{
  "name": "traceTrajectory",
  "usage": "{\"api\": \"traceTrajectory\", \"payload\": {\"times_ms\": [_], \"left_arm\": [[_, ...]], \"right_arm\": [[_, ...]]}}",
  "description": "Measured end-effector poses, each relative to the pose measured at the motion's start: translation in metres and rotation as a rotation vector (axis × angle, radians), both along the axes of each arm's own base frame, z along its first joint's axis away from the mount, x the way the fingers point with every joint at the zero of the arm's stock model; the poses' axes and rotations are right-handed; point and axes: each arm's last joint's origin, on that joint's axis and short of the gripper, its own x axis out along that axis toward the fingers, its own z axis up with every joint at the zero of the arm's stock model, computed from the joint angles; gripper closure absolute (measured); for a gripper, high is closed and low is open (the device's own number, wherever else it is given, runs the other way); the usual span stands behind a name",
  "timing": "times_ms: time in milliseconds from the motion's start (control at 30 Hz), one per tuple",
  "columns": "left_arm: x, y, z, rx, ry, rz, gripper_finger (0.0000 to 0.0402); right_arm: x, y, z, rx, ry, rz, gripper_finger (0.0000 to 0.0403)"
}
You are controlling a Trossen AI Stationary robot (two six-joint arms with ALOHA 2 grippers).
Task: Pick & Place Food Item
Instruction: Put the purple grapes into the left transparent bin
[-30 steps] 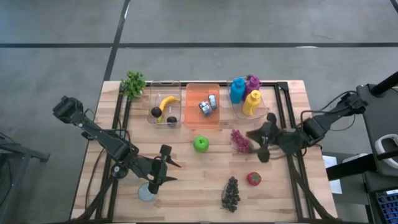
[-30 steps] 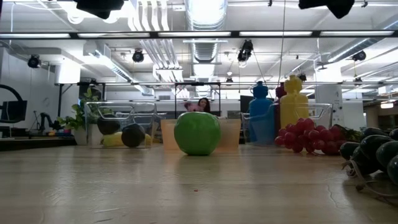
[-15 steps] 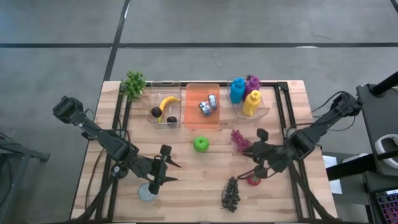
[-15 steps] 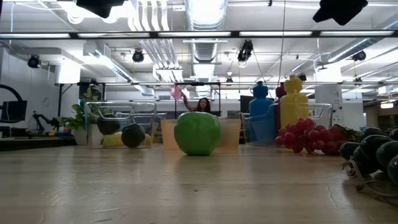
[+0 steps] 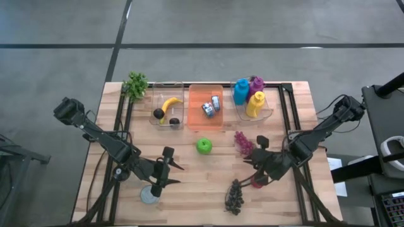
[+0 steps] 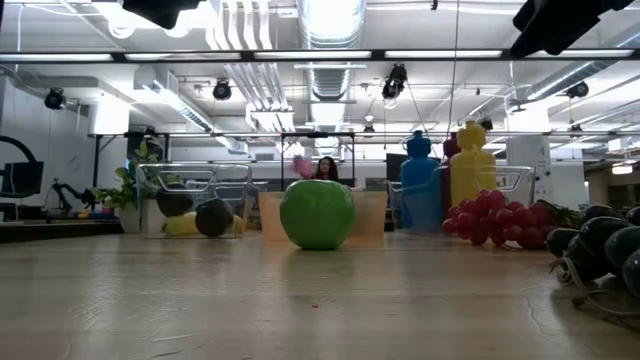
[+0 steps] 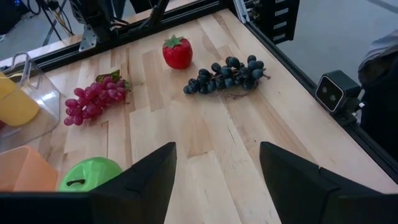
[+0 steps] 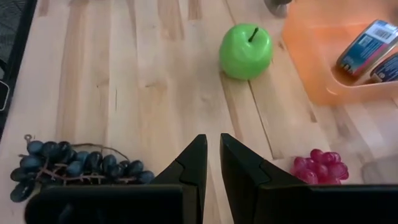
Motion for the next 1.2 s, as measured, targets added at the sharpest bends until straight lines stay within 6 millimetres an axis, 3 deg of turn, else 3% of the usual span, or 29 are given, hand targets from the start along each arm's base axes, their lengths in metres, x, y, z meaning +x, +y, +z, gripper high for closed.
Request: {"api": "traceTrajectory", "payload": {"times_ms": [300, 533, 800, 1200], "left_arm": [[0.000, 0.000, 0.000, 0.000, 0.000, 0.000, 0.0162], [0.000, 0.000, 0.000, -0.001, -0.003, 0.000, 0.0162], [0.000, 0.000, 0.000, -0.001, -0.003, 0.000, 0.0168], [0.000, 0.000, 0.000, 0.001, -0.003, -0.002, 0.0161]], "right_arm": [[0.014, 0.002, -0.019, -0.039, 0.065, -0.038, 0.0281], [0.021, -0.013, -0.028, 0.062, 0.100, -0.265, 0.0233], [0.024, -0.039, -0.036, 0.156, 0.217, -0.456, 0.0223], [0.044, -0.054, -0.061, 0.104, 0.306, -0.527, 0.0225]]}}
